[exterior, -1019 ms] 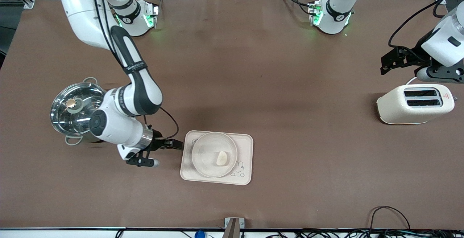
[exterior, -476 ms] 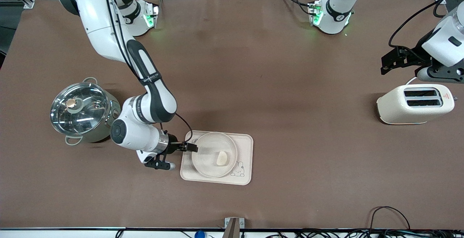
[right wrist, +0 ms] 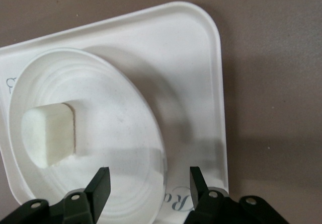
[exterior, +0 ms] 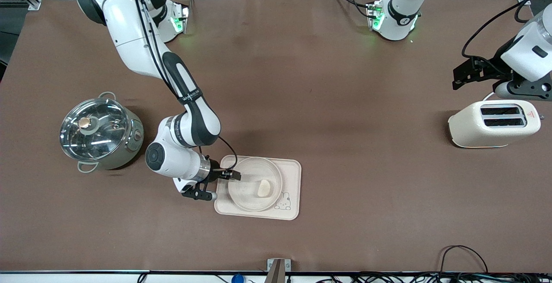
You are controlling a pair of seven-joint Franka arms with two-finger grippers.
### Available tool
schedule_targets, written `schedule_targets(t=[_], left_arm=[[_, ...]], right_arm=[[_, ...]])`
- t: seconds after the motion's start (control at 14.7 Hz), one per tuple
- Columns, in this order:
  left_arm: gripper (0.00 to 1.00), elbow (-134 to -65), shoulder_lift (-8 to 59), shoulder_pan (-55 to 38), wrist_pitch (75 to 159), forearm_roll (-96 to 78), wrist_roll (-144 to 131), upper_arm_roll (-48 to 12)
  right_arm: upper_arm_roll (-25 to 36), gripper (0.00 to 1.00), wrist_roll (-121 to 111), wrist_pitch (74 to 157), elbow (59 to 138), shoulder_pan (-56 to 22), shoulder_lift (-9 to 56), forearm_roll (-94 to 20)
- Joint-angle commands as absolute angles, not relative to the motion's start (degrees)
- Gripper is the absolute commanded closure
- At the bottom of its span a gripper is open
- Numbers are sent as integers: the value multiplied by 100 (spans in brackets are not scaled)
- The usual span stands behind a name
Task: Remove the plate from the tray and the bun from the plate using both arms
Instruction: 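Lower the right gripper and grasp the plate rim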
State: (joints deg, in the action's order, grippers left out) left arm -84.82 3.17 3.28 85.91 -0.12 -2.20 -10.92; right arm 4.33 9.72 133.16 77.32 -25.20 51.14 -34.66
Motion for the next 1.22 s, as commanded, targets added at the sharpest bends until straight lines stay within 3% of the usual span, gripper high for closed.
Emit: schedule_targets(t=[0.0, 0.41, 0.75, 1.02, 1.16], left_arm=[[0, -8420, 352, 334, 8587, -53, -246, -1099], [0, -8394, 352, 343, 8587, -53, -246, -1099], [0, -8385, 352, 325, 8613, -44, -246, -1081], [0, -8385, 352, 290, 8771, 123, -246, -1107], [0, -8376, 352, 316, 8780, 123, -246, -1107]], right_arm=[[475, 41, 1020, 13386, 7489, -2558, 5335, -3568], [475, 64, 984, 13395, 7453, -2531, 5388, -3568], [475, 98, 941, 13386, 7453, -2496, 5414, -3568], [448, 100, 923, 13333, 7462, -2496, 5300, -3656], [55, 100, 644, 13141, 7549, -2261, 5072, -3813]])
